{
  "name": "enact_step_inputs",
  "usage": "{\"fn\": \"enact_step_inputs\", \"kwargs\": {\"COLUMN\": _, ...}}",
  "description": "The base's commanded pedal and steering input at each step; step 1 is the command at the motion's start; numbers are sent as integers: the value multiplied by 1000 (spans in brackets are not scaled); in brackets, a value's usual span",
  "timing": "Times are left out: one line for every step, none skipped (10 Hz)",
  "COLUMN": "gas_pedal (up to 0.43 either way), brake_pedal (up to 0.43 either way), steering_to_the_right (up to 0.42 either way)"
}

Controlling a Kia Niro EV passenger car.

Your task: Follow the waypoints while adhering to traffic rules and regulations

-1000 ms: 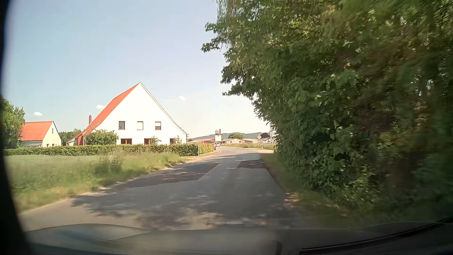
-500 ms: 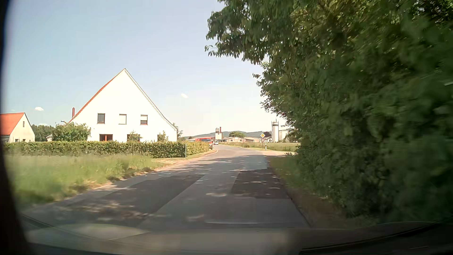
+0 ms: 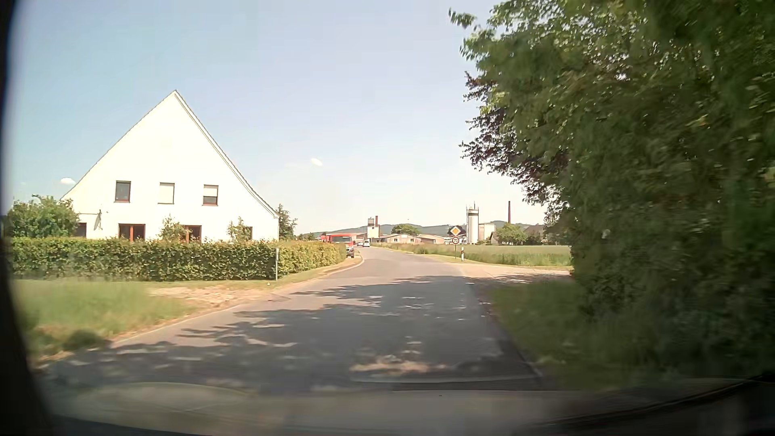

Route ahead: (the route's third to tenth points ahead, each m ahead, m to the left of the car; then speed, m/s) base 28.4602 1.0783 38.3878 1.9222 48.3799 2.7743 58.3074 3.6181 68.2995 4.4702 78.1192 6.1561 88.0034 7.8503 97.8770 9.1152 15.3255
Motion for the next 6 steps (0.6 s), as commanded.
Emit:
{"fn": "enact_step_inputs", "kwargs": {"gas_pedal": 197, "brake_pedal": 6, "steering_to_the_right": 3}}
{"fn": "enact_step_inputs", "kwargs": {"gas_pedal": 197, "brake_pedal": 6, "steering_to_the_right": 3}}
{"fn": "enact_step_inputs", "kwargs": {"gas_pedal": 197, "brake_pedal": 6, "steering_to_the_right": 3}}
{"fn": "enact_step_inputs", "kwargs": {"gas_pedal": 197, "brake_pedal": 6, "steering_to_the_right": 3}}
{"fn": "enact_step_inputs", "kwargs": {"gas_pedal": 197, "brake_pedal": 6, "steering_to_the_right": 3}}
{"fn": "enact_step_inputs", "kwargs": {"gas_pedal": 197, "brake_pedal": 6, "steering_to_the_right": 3}}
